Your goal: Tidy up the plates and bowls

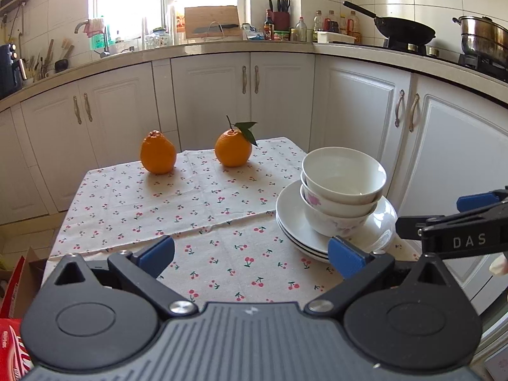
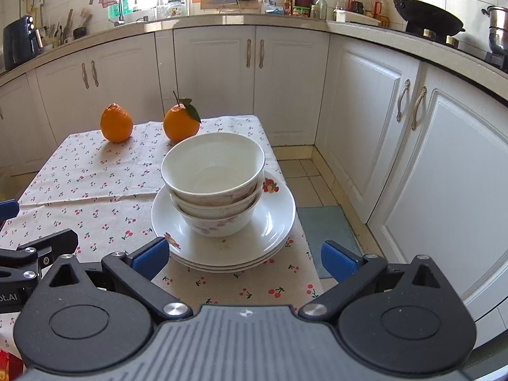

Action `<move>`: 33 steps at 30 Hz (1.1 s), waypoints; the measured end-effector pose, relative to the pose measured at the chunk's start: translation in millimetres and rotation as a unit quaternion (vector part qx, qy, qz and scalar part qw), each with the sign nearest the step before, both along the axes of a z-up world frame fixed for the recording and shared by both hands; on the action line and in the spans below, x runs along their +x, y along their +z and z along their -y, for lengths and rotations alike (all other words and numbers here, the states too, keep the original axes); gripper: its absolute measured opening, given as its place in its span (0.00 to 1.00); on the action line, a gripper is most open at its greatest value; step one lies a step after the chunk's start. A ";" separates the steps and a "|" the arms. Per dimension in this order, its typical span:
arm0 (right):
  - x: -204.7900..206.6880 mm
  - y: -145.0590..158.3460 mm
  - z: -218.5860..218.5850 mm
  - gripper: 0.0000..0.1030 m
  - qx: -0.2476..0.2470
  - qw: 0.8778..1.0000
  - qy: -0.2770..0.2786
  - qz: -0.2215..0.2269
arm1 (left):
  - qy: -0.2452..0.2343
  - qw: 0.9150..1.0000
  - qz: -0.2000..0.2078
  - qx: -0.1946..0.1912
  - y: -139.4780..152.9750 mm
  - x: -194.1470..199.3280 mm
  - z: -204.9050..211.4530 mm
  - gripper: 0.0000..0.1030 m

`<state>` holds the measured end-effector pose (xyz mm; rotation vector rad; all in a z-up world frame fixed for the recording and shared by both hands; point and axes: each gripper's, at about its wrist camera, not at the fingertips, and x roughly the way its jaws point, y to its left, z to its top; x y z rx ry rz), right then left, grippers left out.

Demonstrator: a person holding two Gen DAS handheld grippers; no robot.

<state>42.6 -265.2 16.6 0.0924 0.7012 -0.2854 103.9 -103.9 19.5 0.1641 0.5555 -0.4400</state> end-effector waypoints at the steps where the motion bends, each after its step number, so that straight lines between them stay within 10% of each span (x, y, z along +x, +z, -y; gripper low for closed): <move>1: -1.2 4.3 -1.4 1.00 -0.002 1.000 -0.003 0.004 | 0.005 1.000 0.003 0.004 2.8 -0.8 -0.3 0.99; 33: -5.1 25.6 -24.4 1.00 -0.033 0.999 0.006 0.037 | 0.052 0.998 0.015 -0.022 18.4 -6.8 -9.9 1.00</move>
